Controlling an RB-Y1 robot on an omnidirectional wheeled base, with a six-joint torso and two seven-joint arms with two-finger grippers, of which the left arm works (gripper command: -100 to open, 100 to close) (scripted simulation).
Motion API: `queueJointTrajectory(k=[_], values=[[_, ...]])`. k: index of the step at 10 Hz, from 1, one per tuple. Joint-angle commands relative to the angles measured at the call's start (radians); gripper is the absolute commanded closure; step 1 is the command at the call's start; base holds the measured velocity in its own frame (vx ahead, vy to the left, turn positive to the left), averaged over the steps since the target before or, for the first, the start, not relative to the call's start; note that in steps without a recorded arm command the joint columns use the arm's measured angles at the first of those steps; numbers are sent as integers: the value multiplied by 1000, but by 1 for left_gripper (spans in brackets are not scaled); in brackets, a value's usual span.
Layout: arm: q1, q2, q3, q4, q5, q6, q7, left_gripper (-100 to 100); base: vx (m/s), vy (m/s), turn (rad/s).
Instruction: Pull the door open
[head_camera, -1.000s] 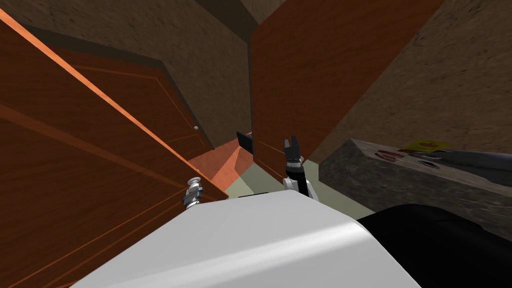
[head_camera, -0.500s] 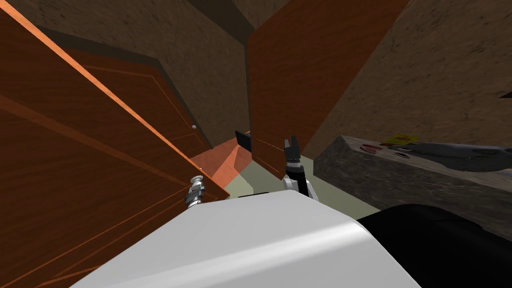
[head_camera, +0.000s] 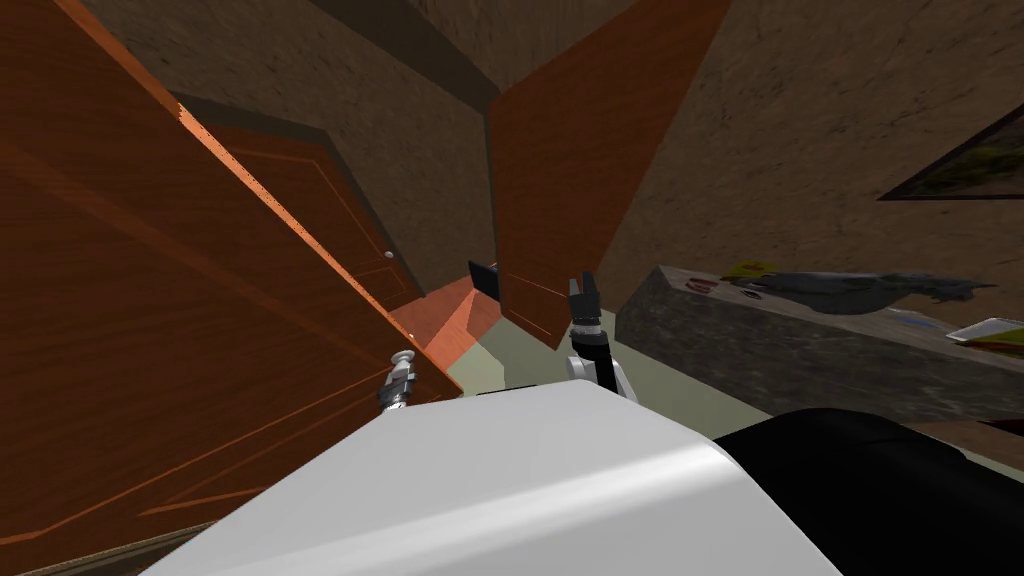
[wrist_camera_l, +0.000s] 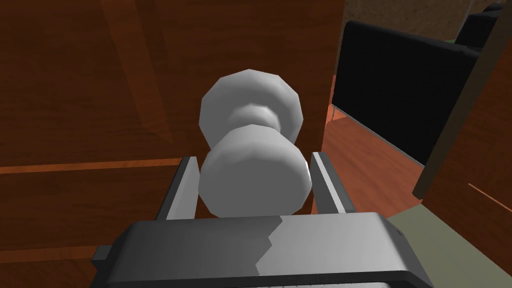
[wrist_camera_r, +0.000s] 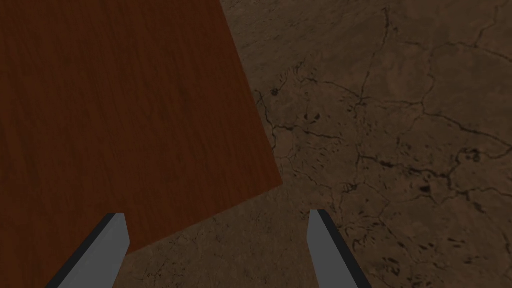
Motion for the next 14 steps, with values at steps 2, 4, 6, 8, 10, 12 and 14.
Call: queueJointTrajectory(k=[2, 4, 6, 8, 10, 12, 14], values=[[13, 19, -35, -11, -18, -16, 23, 100, -220, 30, -106], [25, 35, -65, -21, -33, -30, 42, 100, -245, 13, -89], [35, 50, -92, -30, -47, -42, 60, 100, -265, 10, -85], [31, 51, -98, -27, -50, -44, 63, 100, -193, 18, -64], [50, 72, -132, -25, -65, -70, 91, 100, -200, 8, -130], [65, 95, -159, -26, -77, -97, 116, 100, -245, 9, -130], [76, 112, -178, -26, -86, -116, 135, 100, -220, 13, -101]])
